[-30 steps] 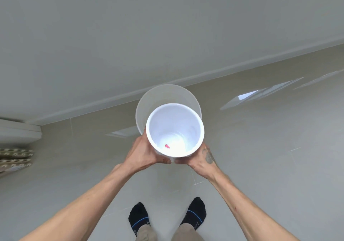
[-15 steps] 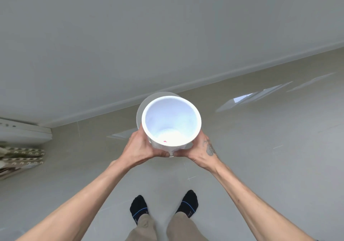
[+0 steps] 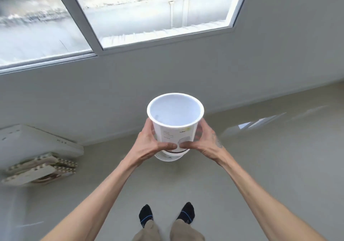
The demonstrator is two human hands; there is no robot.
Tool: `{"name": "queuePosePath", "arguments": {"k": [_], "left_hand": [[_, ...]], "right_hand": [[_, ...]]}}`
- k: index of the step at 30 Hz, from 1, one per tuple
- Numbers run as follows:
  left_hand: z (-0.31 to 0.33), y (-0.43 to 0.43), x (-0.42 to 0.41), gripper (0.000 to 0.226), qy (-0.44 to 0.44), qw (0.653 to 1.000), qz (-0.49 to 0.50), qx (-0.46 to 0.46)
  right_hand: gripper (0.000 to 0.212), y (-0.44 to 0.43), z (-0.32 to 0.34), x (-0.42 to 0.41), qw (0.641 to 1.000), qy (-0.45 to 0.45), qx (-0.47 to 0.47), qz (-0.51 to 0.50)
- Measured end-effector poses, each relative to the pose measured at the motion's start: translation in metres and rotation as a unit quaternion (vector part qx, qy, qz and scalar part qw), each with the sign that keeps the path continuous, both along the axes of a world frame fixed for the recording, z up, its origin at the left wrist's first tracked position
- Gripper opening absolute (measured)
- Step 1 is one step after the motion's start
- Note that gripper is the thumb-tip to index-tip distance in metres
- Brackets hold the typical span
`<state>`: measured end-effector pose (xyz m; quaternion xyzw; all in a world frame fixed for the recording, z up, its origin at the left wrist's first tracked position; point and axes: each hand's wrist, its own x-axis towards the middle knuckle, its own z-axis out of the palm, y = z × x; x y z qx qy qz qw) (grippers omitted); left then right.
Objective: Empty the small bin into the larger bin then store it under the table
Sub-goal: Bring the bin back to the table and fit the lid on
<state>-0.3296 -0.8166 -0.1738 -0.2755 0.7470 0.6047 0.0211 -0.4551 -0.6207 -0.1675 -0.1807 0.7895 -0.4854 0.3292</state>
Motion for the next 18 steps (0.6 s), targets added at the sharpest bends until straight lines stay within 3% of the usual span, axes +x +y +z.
{"name": "queuePosePath", "arguments": {"k": [7,11,18], "left_hand": [[0.080,-0.001,0.011,0.110,0.055,0.998,-0.001,-0.004],[0.112,-0.005,0.022,0.106,0.082,0.996,-0.024,-0.017],[0.160,0.001,0.049,0.104,0.139,0.985,-0.106,0.000]], "right_hand": [[0.106,0.005,0.083,0.016,0.998,0.024,-0.051,-0.021],[0.102,0.006,0.112,0.040,0.996,0.046,-0.065,-0.046],[0.102,0.022,0.162,0.099,0.986,0.097,-0.083,-0.108]]}}
